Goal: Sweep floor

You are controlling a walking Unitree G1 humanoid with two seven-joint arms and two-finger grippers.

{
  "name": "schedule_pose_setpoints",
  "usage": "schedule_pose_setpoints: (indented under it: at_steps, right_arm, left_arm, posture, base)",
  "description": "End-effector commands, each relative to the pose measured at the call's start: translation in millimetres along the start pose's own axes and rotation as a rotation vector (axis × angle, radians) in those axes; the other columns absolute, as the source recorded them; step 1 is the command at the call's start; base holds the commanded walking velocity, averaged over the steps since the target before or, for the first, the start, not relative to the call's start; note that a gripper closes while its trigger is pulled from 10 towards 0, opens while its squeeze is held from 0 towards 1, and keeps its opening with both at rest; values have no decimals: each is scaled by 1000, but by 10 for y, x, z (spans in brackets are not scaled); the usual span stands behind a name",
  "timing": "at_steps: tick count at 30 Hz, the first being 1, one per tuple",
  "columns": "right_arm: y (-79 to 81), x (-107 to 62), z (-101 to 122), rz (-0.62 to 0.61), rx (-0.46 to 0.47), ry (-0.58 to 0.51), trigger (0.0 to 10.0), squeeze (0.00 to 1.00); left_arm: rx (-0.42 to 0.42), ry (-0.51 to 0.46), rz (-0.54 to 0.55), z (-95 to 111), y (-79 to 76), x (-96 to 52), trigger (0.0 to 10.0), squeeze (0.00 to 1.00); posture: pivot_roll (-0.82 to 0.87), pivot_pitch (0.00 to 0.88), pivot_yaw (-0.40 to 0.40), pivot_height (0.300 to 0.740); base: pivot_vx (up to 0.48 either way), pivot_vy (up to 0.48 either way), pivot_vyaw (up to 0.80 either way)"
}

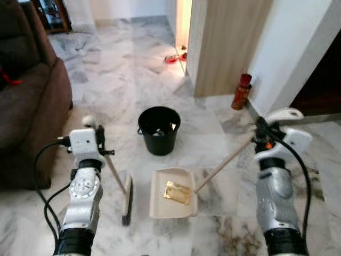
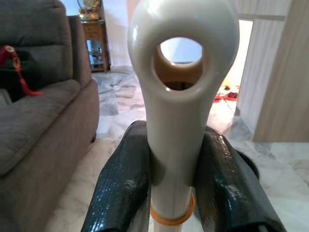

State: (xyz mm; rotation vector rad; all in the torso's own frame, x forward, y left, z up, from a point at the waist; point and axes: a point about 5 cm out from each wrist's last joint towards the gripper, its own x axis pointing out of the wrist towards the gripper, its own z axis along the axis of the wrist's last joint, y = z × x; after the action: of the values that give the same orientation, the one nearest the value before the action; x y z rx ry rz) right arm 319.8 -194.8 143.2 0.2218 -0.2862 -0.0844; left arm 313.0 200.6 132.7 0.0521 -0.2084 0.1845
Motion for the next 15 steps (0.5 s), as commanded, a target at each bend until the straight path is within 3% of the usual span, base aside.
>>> schedule_pose_setpoints:
  at_steps: [1, 15]
  right_arm:
    - [24, 88, 238, 8, 24, -105, 10000, 0]
    - [274, 345, 751, 85, 116, -324, 10000, 0]
  left_arm:
    - [10, -65, -2, 135, -7, 39, 10000, 0]
    - [25, -94, -34, 175, -77, 44, 10000, 0]
  posture:
    - [78, 64, 25, 740]
    - [81, 65, 32, 740]
  base:
    - [0, 0, 0]
    - [0, 0, 0]
